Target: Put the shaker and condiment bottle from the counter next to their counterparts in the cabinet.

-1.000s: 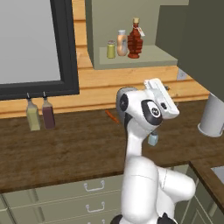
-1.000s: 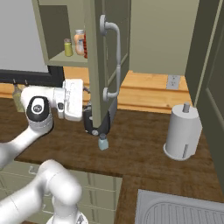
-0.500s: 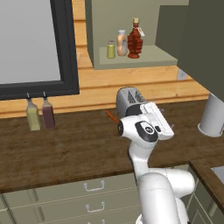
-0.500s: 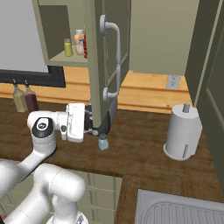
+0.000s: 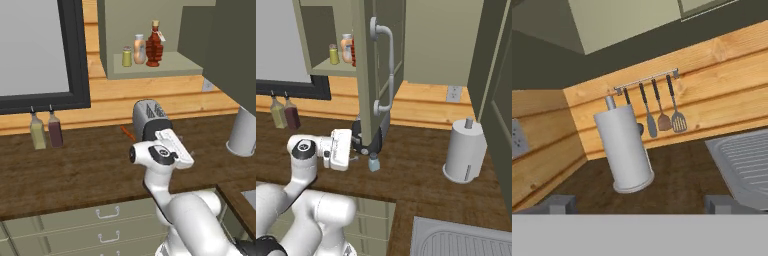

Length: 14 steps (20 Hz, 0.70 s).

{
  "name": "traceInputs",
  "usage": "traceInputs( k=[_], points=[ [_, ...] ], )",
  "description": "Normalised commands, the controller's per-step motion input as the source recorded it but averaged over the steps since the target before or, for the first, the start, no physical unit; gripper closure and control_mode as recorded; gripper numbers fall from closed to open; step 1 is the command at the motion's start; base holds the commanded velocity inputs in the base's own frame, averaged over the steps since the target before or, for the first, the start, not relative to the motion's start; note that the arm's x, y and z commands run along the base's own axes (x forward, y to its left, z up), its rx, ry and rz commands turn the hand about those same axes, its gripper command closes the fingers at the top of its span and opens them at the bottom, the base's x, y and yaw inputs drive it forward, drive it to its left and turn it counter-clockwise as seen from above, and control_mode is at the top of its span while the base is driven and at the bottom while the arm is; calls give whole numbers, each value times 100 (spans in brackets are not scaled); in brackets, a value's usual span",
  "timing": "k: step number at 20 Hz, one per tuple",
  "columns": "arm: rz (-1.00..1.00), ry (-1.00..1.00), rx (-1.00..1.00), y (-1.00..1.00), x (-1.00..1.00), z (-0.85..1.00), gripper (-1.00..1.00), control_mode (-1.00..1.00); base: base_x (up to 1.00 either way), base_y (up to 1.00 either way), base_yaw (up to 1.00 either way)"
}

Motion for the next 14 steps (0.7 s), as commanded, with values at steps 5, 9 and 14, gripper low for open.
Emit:
traceInputs(
  k=[5, 9, 14],
  points=[
    [0, 12, 1, 0, 11, -43, -100, -100, 0, 0, 0],
    [0, 28, 0, -11, 7, -98, -100, -100, 0, 0, 0],
    [2, 19, 2, -24, 9, -85, -100, -100, 0, 0, 0]
  ],
)
